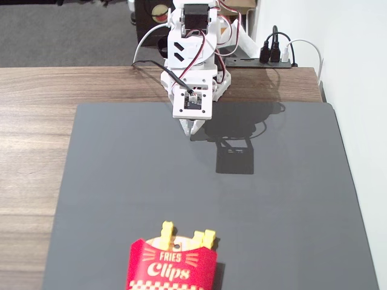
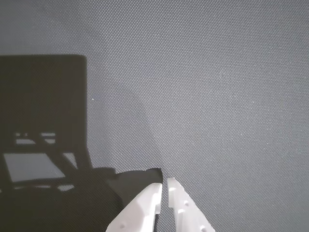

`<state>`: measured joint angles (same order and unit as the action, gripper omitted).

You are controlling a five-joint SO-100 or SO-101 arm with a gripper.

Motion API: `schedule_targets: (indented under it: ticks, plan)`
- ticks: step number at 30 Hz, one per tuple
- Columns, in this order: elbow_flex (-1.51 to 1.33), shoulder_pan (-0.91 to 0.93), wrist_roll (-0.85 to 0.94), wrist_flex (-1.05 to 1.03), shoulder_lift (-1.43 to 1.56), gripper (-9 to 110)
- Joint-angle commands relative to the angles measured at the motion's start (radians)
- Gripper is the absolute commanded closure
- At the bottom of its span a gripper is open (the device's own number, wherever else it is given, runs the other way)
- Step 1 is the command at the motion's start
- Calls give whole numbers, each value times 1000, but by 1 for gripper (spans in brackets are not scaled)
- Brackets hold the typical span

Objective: Grab a fry

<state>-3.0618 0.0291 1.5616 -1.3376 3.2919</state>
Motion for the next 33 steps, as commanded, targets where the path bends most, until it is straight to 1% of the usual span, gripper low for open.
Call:
schedule_targets:
  ticks: [1, 21, 27, 33]
  plan:
    - [-2, 32, 48, -14, 5, 101]
    - [11, 17, 46, -14, -15, 101]
    - [106, 58, 58, 3, -132, 101]
    - [239, 144, 106, 97, -307, 101]
